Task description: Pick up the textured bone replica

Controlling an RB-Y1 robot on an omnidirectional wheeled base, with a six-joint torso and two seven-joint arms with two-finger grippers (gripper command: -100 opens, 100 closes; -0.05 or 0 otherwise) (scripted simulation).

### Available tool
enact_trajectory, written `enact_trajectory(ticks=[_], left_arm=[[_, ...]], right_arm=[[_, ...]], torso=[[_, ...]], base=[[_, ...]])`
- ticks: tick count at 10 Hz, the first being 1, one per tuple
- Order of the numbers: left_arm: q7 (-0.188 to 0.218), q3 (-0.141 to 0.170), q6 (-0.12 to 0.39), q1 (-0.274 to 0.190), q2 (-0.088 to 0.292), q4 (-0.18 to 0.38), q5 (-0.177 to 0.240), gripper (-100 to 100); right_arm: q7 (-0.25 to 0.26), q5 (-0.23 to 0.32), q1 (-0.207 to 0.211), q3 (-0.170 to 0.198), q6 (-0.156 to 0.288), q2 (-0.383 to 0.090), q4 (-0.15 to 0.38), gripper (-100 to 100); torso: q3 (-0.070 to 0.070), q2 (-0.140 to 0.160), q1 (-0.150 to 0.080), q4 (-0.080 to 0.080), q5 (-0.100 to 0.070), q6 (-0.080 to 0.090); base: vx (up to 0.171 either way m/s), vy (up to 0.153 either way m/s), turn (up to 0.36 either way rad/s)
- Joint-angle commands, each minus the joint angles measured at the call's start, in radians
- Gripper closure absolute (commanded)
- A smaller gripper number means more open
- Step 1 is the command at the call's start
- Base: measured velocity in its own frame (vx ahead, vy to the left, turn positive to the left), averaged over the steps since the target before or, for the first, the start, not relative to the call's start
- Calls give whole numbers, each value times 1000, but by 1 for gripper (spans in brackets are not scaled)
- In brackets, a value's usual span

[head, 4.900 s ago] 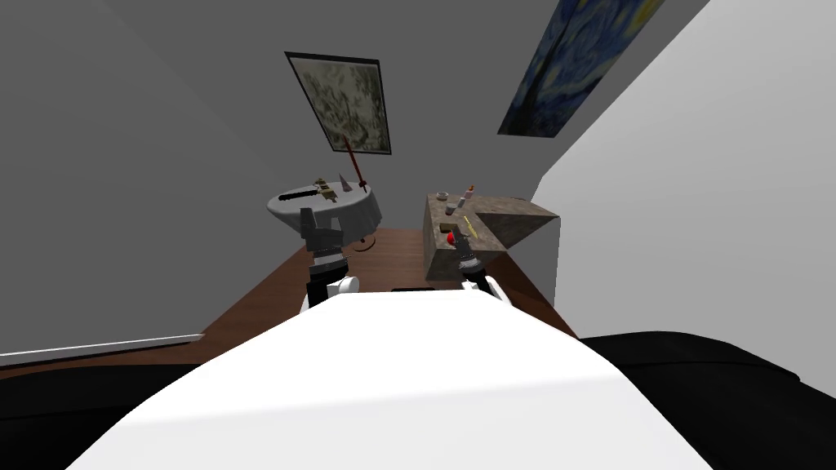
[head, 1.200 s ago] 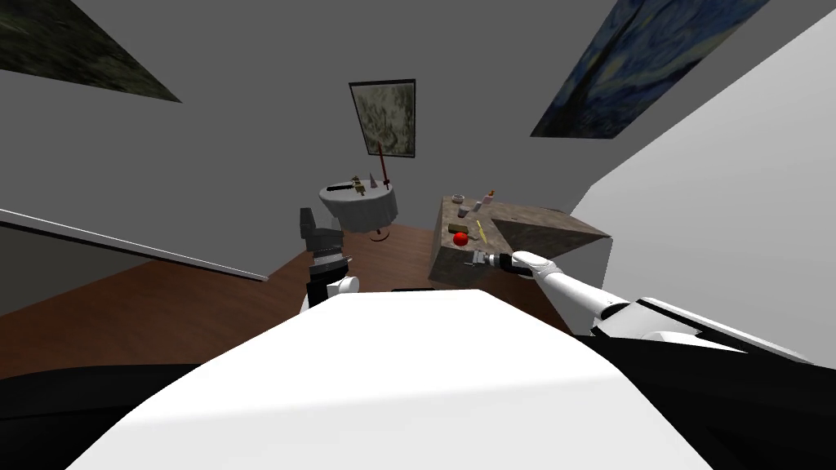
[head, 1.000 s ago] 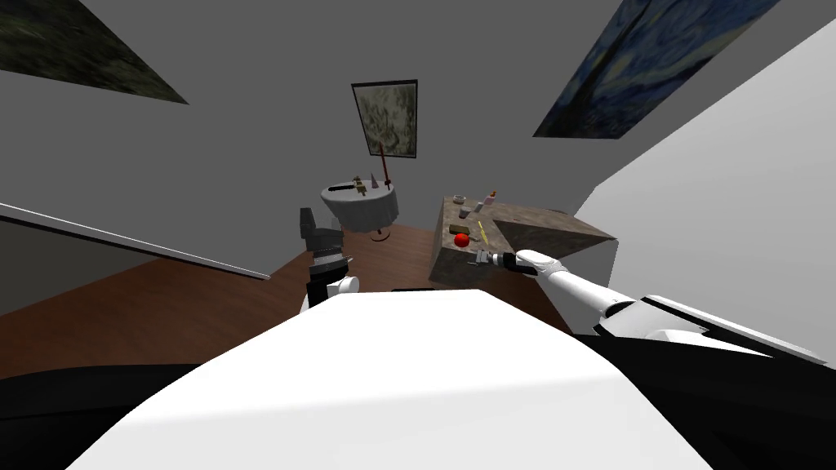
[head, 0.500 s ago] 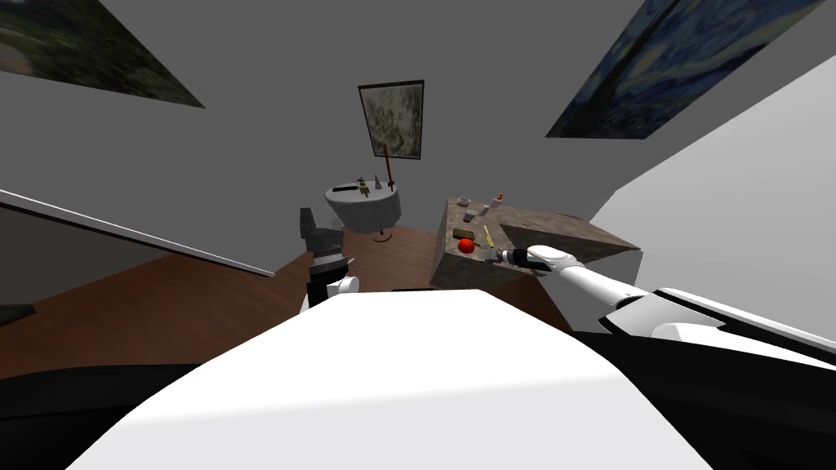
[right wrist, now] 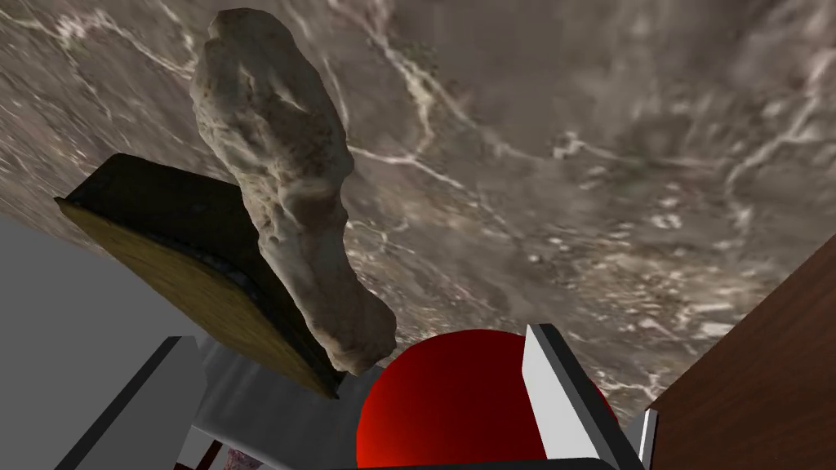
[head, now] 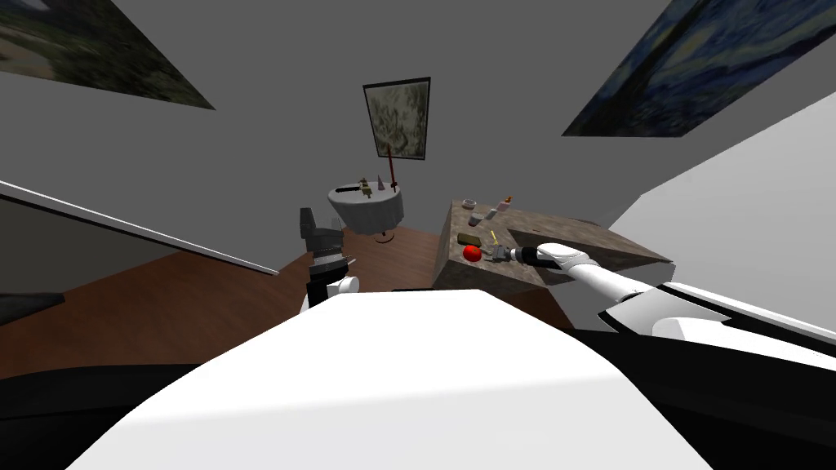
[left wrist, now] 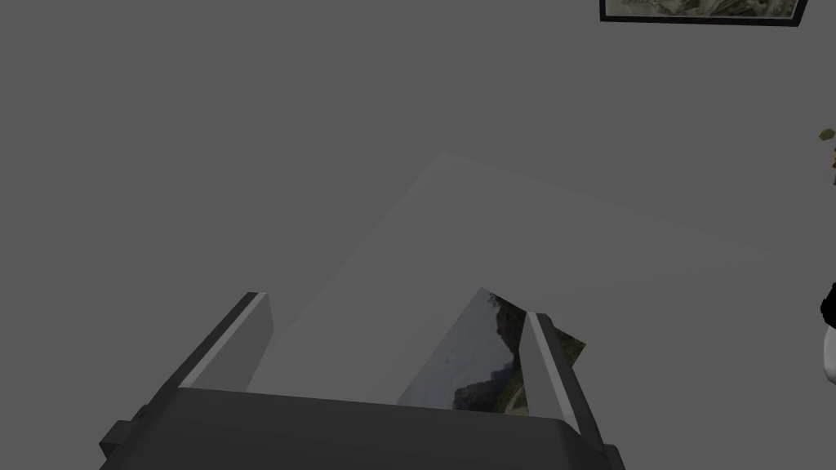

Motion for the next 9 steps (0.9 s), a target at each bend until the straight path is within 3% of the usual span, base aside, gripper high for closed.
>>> enact_trajectory(ticks=[1, 6, 7, 8, 9], left_arm=[[0, 0, 0, 0, 0, 0, 0, 0], [0, 0, 0, 0, 0, 0, 0, 0], [0, 0, 0, 0, 0, 0, 0, 0], [0, 0, 0, 0, 0, 0, 0, 0], [0, 0, 0, 0, 0, 0, 0, 0]], right_arm=[[11, -2, -10, 6, -14, 1, 43, -100], [17, -2, -16, 18, -28, 10, 88, -100], [19, -2, -17, 19, -31, 11, 92, 0], [49, -47, -8, 40, -38, 8, 115, -100], [79, -76, 1, 61, -44, 5, 138, -100]], torso=[[0, 0, 0, 0, 0, 0], [1, 2, 0, 0, 0, 0], [3, 5, 1, 1, 0, 0], [3, 6, 0, 1, 0, 0], [4, 6, 1, 1, 0, 0]], base=[[84, -6, 67], [47, -5, 24], [0, 0, 0], [-2, 9, 71], [5, 20, 119]])
